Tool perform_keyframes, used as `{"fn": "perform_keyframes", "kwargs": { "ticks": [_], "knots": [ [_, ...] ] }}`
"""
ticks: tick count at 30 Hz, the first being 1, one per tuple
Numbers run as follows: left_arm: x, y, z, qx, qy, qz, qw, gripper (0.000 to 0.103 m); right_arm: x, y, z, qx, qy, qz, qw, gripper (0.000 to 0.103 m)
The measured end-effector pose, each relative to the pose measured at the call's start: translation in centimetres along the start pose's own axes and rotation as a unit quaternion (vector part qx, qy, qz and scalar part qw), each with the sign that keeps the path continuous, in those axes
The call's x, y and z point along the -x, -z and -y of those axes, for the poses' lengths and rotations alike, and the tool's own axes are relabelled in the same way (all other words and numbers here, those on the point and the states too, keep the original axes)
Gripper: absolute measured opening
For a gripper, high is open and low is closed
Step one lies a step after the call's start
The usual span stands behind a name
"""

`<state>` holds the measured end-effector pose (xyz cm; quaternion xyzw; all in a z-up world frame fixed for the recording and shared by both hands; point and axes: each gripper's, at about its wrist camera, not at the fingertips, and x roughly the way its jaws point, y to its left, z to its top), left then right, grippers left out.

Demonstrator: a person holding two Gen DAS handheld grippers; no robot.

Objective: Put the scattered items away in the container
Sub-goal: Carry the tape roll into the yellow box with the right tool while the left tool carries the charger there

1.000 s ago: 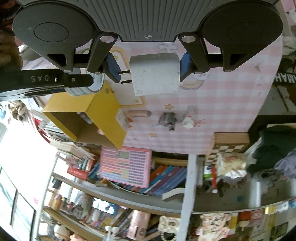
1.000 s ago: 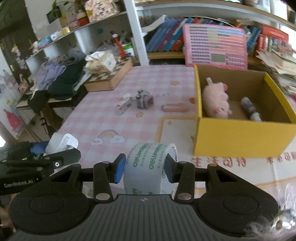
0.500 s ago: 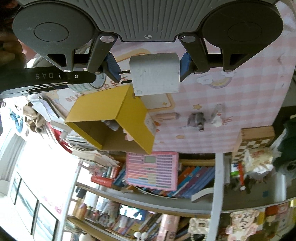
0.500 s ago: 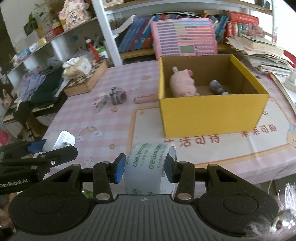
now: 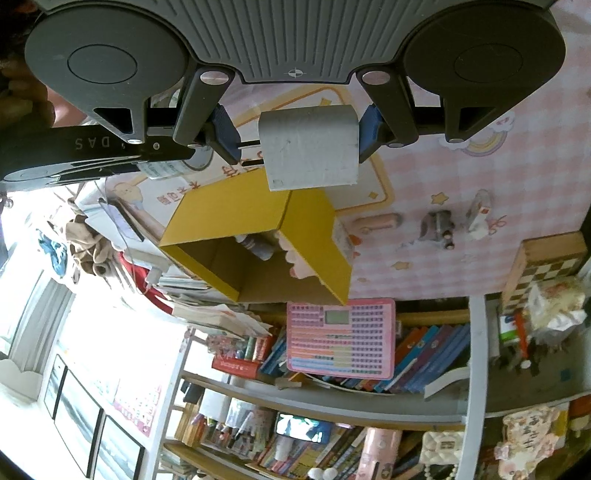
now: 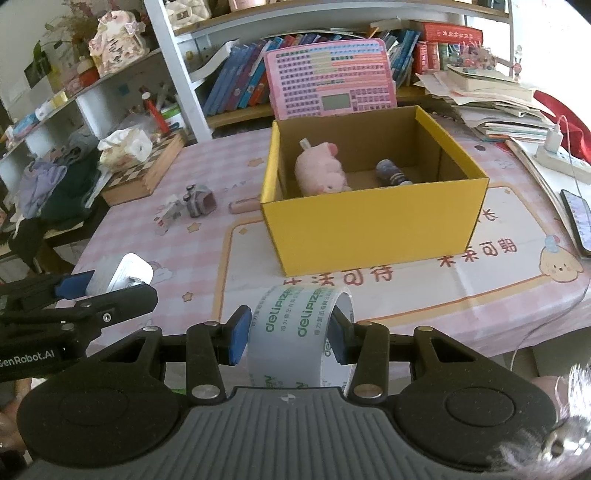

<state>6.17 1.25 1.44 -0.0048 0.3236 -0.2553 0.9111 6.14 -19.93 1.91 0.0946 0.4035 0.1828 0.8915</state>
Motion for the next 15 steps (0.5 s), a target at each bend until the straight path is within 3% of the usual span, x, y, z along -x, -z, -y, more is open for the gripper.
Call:
{"fn": "perform_keyframes", "kwargs": {
  "ticks": [15],
  "knots": [
    [-4.2, -3.3, 4.4, -0.029, 0.028, 0.006, 0.9992, 0.065, 0.5, -2.5, 5.2, -0.001, 0.024, 0.03, 0.999, 0.041]
  ]
}}
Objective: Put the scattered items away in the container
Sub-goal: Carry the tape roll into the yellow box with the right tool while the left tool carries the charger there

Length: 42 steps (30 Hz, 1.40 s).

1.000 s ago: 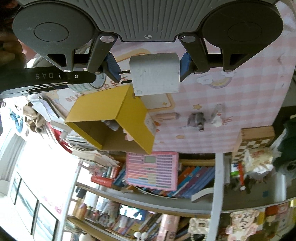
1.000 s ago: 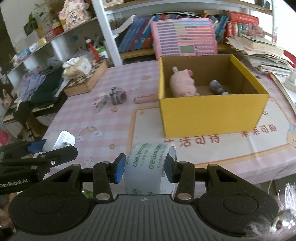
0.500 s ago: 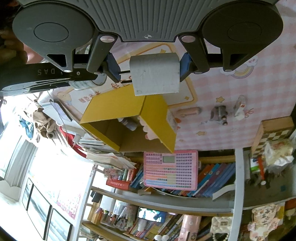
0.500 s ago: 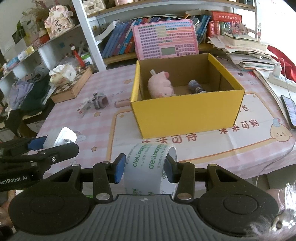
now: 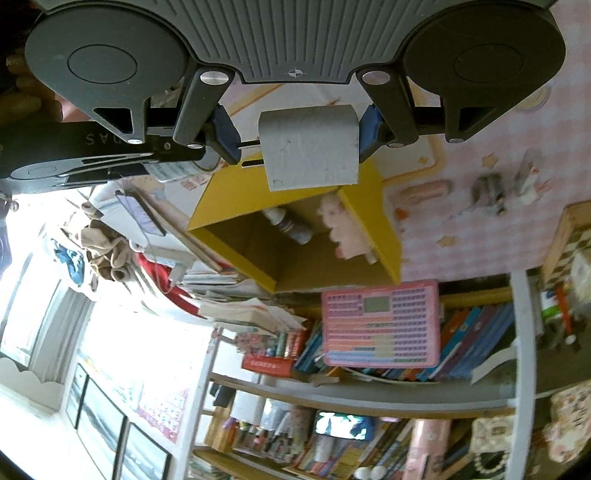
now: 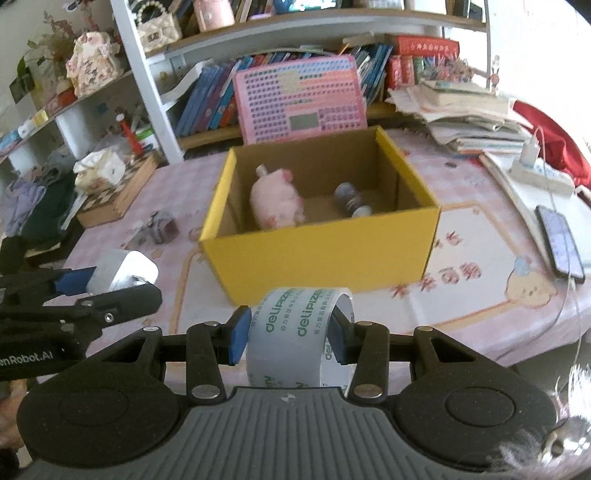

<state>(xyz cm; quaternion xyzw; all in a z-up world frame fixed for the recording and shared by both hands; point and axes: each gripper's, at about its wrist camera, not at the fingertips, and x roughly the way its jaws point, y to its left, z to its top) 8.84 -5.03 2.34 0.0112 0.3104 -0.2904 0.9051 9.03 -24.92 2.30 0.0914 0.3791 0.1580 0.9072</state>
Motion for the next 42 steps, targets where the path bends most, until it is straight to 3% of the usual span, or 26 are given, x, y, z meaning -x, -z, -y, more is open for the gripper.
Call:
{"fn": "perform_keyframes", "kwargs": {
  "ticks": [8, 17, 26, 33, 42],
  "knots": [
    [-3.9, -3.1, 1.7, -0.009, 0.0, 0.009, 0.9999, 0.065, -0.6, -3.9, 3.3, 0.017, 0.006, 0.042, 0.999, 0.041],
    [-7.4, -6.2, 2.7, -0.016, -0.044, 0.018, 0.9987, 0.065, -3.0, -9.4, 6.1, 0.053, -0.02, 0.09, 0.994, 0.041],
    [-9.9, -7.9, 3.1, -0.009, -0.11, 0.002, 0.9938, 0.065, -6.9, -12.8, 7.0, 0.093, -0.063, 0.064, 0.992, 0.041],
    [-11.7, -8.8, 3.8, -0.034, -0.147, -0.022, 0.9883, 0.065, -9.3, -14.1, 8.0, 0.11, -0.078, 0.041, 0.99, 0.041],
    [-15.5, -8.1, 3.6, -0.042, -0.144, -0.06, 0.9868, 0.065, -13.3, -14.9, 7.3, 0.114, -0.108, 0.016, 0.987, 0.041]
  ]
}}
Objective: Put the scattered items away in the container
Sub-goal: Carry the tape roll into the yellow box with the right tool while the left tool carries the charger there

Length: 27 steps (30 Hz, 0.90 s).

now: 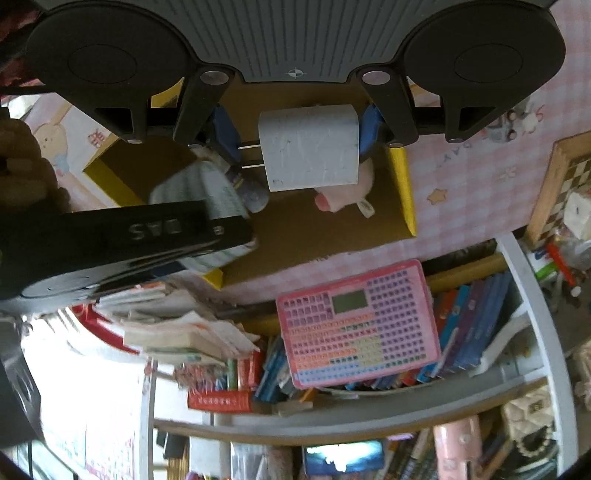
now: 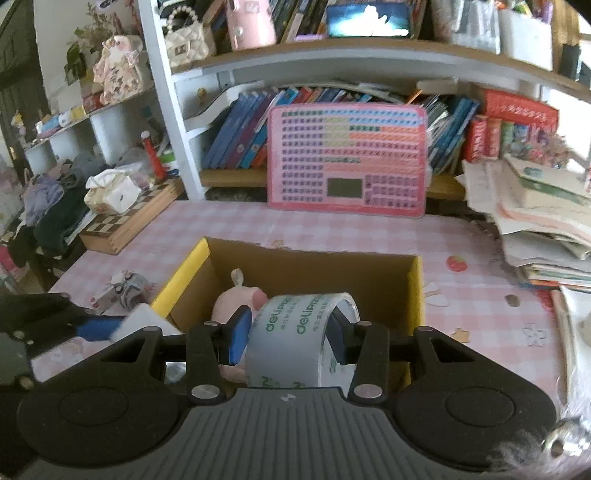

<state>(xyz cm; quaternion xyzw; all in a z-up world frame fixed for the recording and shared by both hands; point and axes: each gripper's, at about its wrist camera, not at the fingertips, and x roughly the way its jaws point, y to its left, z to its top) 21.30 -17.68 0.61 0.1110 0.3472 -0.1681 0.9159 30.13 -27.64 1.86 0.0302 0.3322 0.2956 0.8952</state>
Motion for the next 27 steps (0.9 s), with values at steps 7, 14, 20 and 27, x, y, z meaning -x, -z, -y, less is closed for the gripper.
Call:
{"fn": "perform_keyframes", "kwargs": {
  "ticks": [7, 14, 20, 27],
  "knots": [
    [-2.5, 0.4, 0.6, -0.02, 0.006, -0.047, 0.9987, 0.066, -4.6, -0.4, 0.2, -0.015, -0.026, -0.064, 0.998, 0.041],
    [-4.1, 1.3, -0.1, -0.003, 0.013, -0.08, 0.9967, 0.066, -8.9, -0.3, 0.6, -0.043, -0.065, -0.145, 0.986, 0.041],
    [-4.4, 1.1, 0.1, 0.003, 0.023, -0.081, 0.9964, 0.066, -11.1, -0.5, 1.2, -0.088, -0.096, -0.194, 0.972, 0.038],
    [-4.1, 1.1, 0.2, 0.005, 0.021, -0.078, 0.9967, 0.069, -11.3, -0.7, 1.0, -0.092, -0.094, -0.196, 0.972, 0.053]
  ]
}}
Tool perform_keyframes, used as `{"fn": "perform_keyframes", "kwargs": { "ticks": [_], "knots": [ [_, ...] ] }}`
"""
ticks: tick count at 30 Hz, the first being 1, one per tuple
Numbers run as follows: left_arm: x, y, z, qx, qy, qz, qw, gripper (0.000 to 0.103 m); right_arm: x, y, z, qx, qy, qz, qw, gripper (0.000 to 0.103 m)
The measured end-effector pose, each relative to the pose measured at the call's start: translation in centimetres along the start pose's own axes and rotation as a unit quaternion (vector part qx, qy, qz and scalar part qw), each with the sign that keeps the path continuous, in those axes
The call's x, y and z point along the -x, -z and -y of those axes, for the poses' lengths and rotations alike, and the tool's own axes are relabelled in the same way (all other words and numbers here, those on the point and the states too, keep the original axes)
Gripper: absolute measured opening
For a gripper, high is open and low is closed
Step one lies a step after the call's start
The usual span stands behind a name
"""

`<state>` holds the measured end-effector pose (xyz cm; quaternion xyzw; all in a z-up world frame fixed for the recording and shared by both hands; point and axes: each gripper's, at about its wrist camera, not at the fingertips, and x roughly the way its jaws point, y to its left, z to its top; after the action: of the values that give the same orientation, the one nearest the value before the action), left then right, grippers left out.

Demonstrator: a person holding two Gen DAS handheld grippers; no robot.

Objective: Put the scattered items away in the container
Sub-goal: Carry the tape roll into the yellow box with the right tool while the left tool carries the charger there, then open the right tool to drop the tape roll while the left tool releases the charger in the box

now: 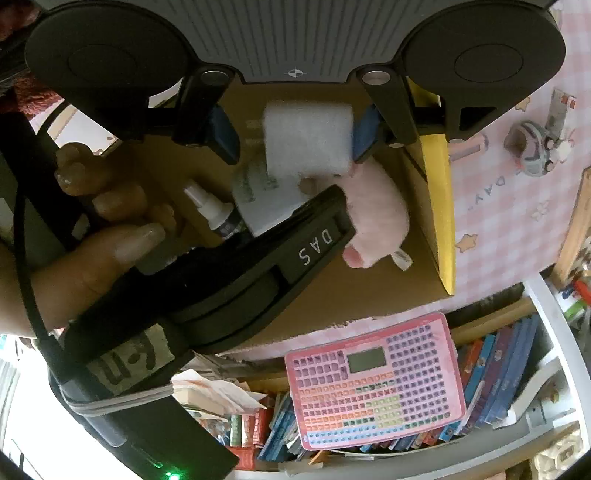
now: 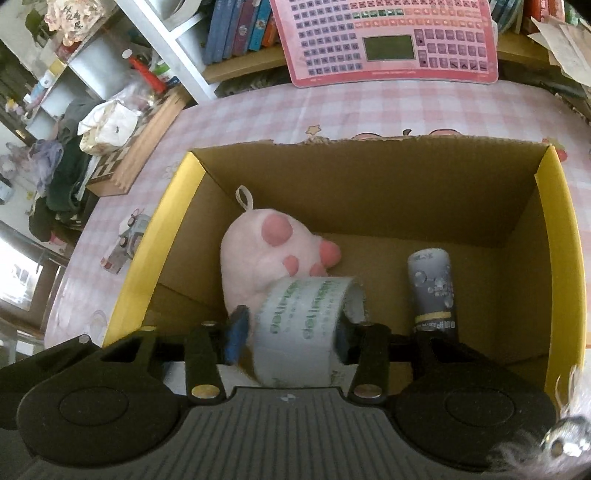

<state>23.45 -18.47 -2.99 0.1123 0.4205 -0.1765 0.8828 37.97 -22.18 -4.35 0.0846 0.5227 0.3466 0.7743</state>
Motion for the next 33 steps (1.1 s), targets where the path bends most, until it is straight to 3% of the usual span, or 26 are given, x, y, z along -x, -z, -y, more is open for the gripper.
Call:
{"fn": "perform_keyframes", "kwargs": {
  "ticks": [6, 9, 21, 33],
  "knots": [
    [1.3, 0.0, 0.6, -0.015, -0.013, 0.029, 0.9994, 0.085, 1.6, 0.5, -0.7, 0.013, 0.009, 0.029, 0.999, 0.071],
    [2.4, 0.1, 0.9, -0.027, -0.017, 0.046, 0.9985, 0.086, 2.8, 0.9, -1.1, 0.02, 0.018, 0.049, 0.998, 0.077],
    [7.7, 1.9, 0.0, 0.003, -0.05, 0.117, 0.9919, 0.096, 6.8, 3.5, -2.9, 0.059, 0.072, 0.13, 0.987, 0.081],
    [10.4, 4.1, -1.5, 0.013, -0.041, 0.143, 0.9888, 0.096, 10.2, 7.7, -5.3, 0.062, 0.115, 0.202, 0.971, 0.082]
  ]
}}
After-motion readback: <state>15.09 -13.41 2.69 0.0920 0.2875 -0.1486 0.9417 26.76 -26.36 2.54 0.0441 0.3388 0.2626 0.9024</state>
